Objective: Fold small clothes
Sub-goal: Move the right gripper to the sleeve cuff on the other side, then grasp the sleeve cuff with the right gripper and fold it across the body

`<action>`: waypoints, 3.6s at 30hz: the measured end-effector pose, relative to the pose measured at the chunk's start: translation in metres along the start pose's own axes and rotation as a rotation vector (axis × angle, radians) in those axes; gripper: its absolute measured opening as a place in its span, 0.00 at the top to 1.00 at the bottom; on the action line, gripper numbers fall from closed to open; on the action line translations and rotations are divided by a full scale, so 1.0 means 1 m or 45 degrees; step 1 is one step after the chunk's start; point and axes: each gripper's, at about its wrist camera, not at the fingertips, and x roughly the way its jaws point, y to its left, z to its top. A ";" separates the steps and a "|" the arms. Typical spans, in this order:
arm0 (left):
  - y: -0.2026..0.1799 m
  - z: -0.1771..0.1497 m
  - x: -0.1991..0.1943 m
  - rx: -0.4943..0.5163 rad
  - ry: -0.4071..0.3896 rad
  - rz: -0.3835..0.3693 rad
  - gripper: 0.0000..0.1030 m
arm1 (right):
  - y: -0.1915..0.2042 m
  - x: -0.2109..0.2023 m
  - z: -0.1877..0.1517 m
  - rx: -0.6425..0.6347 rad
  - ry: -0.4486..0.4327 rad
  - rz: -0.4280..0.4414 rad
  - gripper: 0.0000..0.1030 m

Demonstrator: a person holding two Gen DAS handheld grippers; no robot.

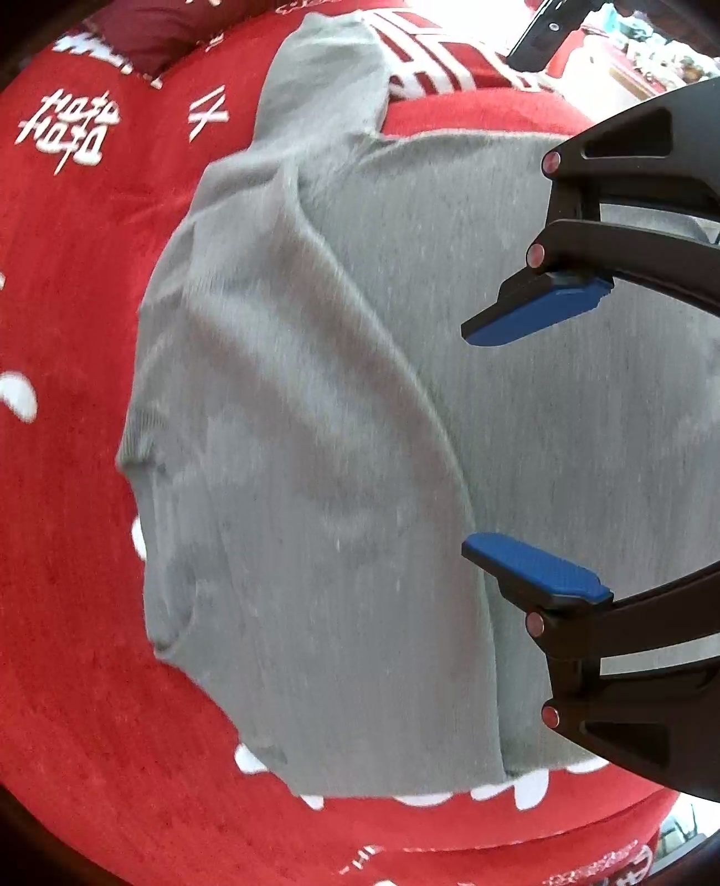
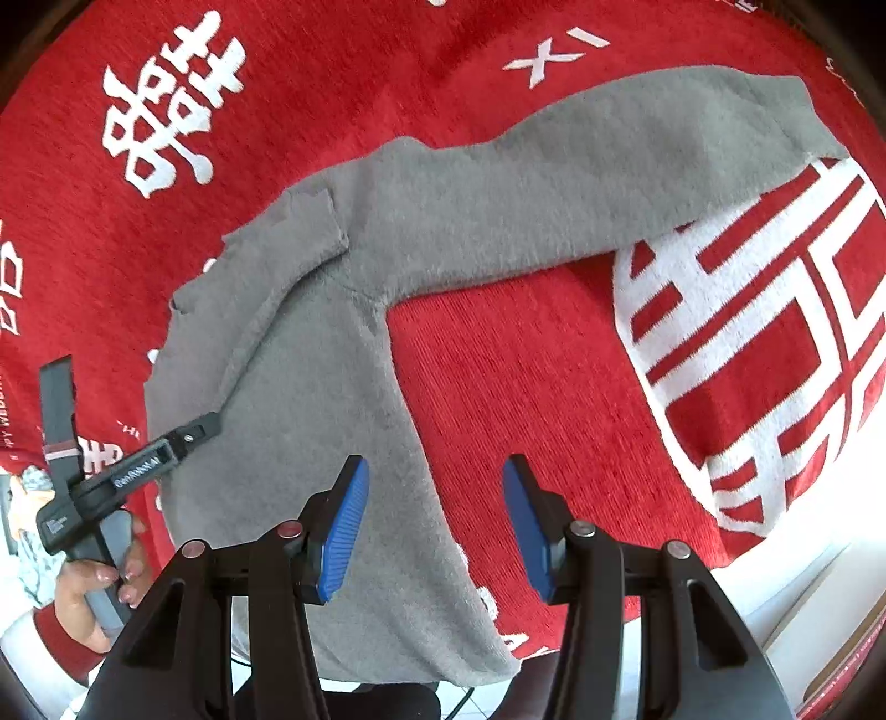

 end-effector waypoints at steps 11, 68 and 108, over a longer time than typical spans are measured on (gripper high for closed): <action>-0.034 0.012 0.015 0.063 0.020 -0.017 0.31 | -0.011 -0.003 0.000 0.056 0.025 0.017 0.41; -0.057 0.023 0.016 0.075 0.004 -0.059 0.31 | -0.071 -0.001 0.029 0.289 -0.045 0.102 0.41; -0.111 0.057 0.022 0.036 -0.198 -0.103 0.26 | -0.102 -0.038 0.155 0.399 -0.331 0.909 0.94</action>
